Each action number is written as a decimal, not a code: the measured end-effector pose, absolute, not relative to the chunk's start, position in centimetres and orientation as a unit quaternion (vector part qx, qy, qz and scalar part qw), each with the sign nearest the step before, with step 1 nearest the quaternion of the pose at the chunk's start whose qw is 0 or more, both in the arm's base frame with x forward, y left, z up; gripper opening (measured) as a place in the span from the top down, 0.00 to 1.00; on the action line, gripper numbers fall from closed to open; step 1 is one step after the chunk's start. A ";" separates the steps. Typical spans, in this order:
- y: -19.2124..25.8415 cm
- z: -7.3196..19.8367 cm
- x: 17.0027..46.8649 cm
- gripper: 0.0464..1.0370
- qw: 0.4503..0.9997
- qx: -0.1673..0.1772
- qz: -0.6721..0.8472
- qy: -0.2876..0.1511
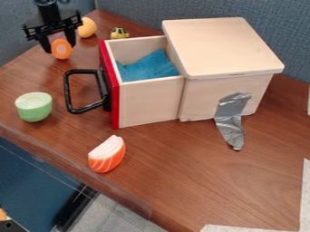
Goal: Take the orange dish out of the drawer
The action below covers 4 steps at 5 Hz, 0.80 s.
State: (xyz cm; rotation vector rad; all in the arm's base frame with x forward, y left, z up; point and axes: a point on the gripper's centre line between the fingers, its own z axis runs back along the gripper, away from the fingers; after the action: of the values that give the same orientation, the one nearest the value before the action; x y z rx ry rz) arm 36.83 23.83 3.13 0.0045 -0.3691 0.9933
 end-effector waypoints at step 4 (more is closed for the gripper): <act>23.6 3.4 36.8 0.04 0.866 -0.004 0.470 -0.169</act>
State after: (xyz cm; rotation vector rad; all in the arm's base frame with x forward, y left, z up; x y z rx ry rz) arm 36.80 23.62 3.44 -0.0094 -0.3545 0.9846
